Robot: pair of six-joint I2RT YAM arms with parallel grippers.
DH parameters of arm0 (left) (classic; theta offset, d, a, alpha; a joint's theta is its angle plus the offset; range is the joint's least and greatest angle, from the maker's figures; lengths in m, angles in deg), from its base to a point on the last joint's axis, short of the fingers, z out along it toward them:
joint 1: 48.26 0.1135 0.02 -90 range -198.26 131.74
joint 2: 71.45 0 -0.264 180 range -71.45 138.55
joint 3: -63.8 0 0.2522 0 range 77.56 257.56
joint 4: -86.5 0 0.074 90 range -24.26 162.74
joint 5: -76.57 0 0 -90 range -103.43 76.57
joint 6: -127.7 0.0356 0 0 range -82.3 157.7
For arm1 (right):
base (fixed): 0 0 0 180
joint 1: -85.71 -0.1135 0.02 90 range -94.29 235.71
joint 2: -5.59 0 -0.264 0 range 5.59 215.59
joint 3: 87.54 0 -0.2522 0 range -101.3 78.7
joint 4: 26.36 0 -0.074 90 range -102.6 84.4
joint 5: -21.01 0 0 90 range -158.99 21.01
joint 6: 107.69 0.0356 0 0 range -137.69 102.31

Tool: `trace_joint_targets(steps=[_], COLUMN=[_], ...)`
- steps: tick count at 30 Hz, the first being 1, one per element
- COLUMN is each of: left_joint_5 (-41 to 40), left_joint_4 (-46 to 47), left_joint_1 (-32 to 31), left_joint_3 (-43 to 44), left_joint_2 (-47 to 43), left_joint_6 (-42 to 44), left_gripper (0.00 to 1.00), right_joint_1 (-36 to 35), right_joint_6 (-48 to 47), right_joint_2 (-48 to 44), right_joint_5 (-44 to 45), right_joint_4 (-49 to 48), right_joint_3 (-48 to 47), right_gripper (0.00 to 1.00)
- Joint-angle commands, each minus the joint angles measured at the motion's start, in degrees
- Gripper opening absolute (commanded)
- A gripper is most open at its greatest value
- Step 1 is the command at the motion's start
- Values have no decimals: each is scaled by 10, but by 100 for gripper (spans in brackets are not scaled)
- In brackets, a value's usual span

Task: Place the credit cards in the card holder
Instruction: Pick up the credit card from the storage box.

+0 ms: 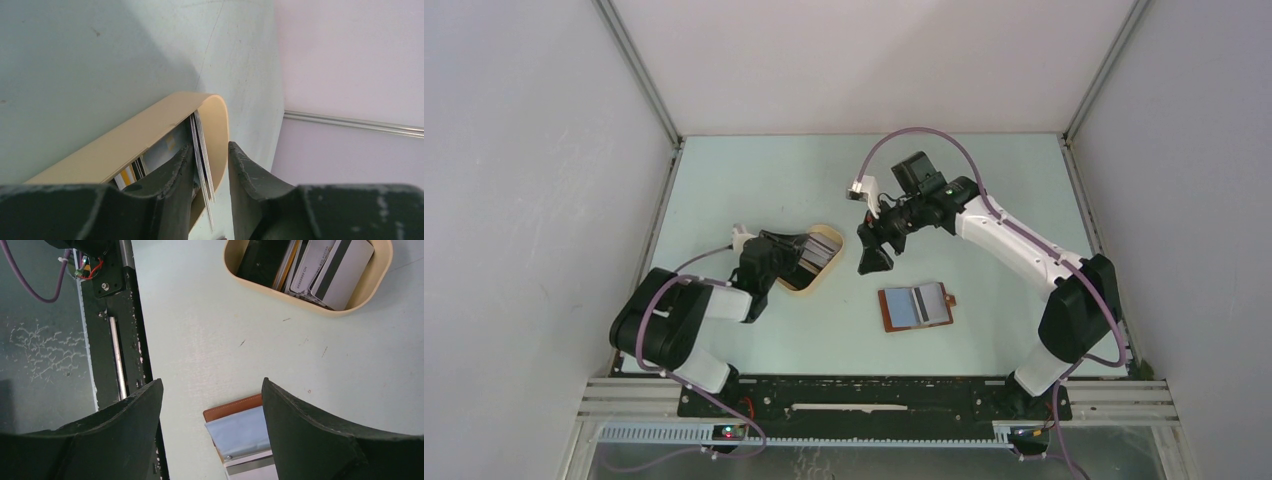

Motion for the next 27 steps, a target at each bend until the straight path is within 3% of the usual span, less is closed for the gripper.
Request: trace_joint_targets(steps=[1, 27], left_joint_5=[-22, -27], left_joint_4=[-30, -88], left_joint_1=[-5, -7], left_joint_3=[13, 7], left_joint_2=[-28, -77], left_joint_6=[16, 33], left_gripper=[36, 36], right_joint_1=[2, -7], right_joint_6=[-15, -26], right_joint_2=[-19, -22], right_joint_5=[-25, -36], right_joint_4=[-12, 1], right_joint_3=[1, 4], right_gripper=[80, 80])
